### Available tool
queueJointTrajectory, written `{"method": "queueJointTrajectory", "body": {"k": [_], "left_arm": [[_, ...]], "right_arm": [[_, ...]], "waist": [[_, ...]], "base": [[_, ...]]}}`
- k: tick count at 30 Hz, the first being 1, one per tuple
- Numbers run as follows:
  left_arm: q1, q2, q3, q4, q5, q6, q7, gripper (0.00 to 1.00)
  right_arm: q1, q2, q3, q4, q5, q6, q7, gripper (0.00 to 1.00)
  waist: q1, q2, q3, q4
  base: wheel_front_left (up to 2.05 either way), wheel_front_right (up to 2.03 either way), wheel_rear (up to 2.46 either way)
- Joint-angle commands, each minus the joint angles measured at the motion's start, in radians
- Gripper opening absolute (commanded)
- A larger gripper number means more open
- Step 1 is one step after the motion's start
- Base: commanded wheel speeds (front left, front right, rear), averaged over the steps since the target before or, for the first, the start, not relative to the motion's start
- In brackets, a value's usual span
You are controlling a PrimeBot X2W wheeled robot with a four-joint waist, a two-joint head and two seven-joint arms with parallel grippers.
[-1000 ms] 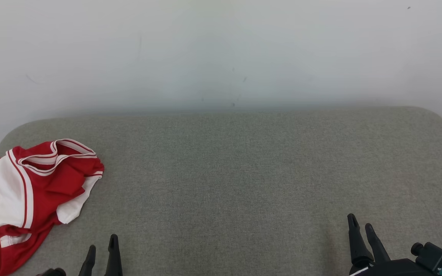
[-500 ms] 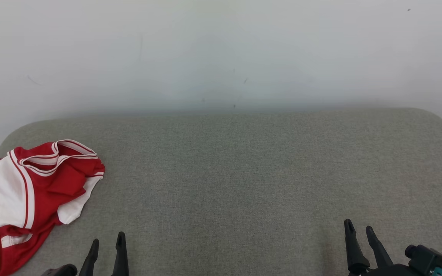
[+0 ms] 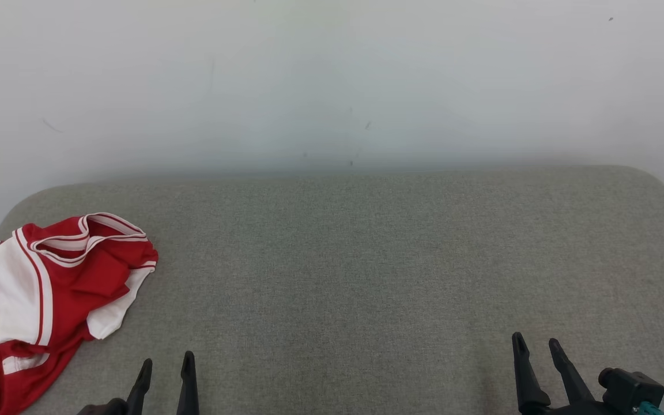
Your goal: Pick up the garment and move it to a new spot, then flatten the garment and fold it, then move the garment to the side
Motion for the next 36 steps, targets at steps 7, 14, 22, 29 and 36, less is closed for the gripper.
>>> {"method": "queueJointTrajectory", "body": {"k": [7, 14, 22, 29, 36], "left_arm": [[-0.009, -0.004, 0.001, 0.007, 0.075, -0.002, -0.022, 1.00], [-0.006, -0.012, 0.010, 0.010, 0.101, -0.005, -0.038, 1.00], [-0.006, -0.016, 0.013, 0.016, 0.139, -0.006, -0.053, 1.00], [-0.005, -0.017, 0.008, 0.025, 0.184, -0.006, -0.066, 1.00], [-0.003, -0.018, 0.004, 0.029, 0.226, -0.004, -0.079, 1.00]], "right_arm": [[0.013, -0.004, 0.003, -0.006, -0.083, -0.002, -0.010, 1.00], [0.020, -0.004, 0.008, -0.003, -0.141, -0.002, -0.019, 1.00], [0.028, -0.004, 0.013, -0.005, -0.206, -0.002, -0.028, 1.00], [0.034, -0.004, 0.016, -0.006, -0.257, -0.002, -0.036, 1.00], [0.037, -0.004, 0.020, -0.003, -0.307, -0.002, -0.045, 1.00]], "waist": [[0.0000, 0.0000, -0.004, 0.002], [0.0000, 0.0000, -0.009, 0.001], [0.0000, 0.0000, -0.014, 0.000], [0.0000, 0.0000, -0.017, 0.000], [0.0000, 0.0000, -0.021, 0.002]], "base": [[0.00, 0.00, 0.00], [0.00, 0.00, 0.00], [0.00, 0.00, 0.00], [0.00, 0.00, 0.00], [0.00, 0.00, 0.00]]}}
